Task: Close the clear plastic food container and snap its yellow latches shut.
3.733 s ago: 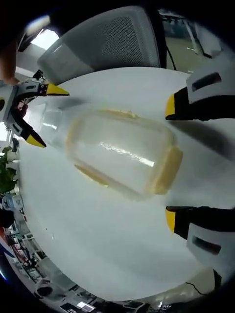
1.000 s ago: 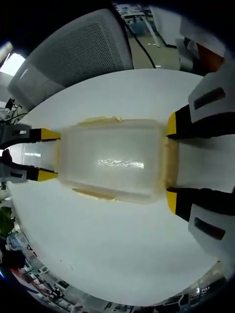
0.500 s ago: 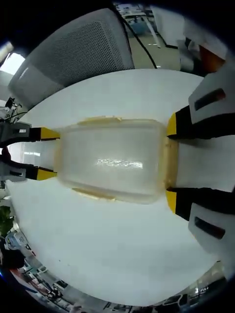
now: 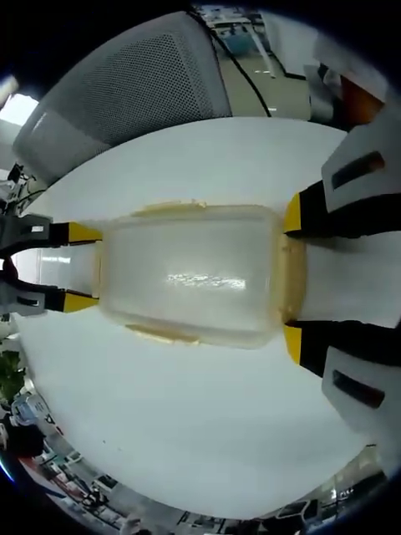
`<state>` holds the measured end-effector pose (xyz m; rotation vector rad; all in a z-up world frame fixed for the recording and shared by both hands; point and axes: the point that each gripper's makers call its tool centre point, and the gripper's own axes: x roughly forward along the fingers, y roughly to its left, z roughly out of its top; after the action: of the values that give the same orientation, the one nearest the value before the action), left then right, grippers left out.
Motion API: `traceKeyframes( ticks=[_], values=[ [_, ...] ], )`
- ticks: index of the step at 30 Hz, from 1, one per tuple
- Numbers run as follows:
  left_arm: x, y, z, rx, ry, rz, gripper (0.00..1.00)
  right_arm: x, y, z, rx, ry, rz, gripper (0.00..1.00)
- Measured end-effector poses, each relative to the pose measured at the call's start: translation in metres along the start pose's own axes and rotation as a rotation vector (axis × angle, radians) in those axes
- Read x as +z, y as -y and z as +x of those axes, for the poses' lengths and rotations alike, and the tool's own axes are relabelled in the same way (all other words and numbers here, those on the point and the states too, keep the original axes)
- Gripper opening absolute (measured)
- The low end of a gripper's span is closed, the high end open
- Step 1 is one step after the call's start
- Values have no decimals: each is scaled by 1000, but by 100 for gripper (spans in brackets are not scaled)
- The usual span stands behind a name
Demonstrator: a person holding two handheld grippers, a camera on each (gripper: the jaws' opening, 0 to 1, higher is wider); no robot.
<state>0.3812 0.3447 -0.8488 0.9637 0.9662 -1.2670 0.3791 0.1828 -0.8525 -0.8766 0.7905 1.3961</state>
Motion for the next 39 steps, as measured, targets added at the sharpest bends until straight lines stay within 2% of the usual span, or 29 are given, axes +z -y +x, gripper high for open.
traceKeyframes(
  ticks=[17, 39],
  values=[
    [7, 6, -10, 0, 3, -1, 37, 4, -4, -15, 20, 24, -2, 37],
    [23, -3, -39, 16, 24, 3, 37, 12, 2, -43, 20, 34, 6, 38]
  ],
)
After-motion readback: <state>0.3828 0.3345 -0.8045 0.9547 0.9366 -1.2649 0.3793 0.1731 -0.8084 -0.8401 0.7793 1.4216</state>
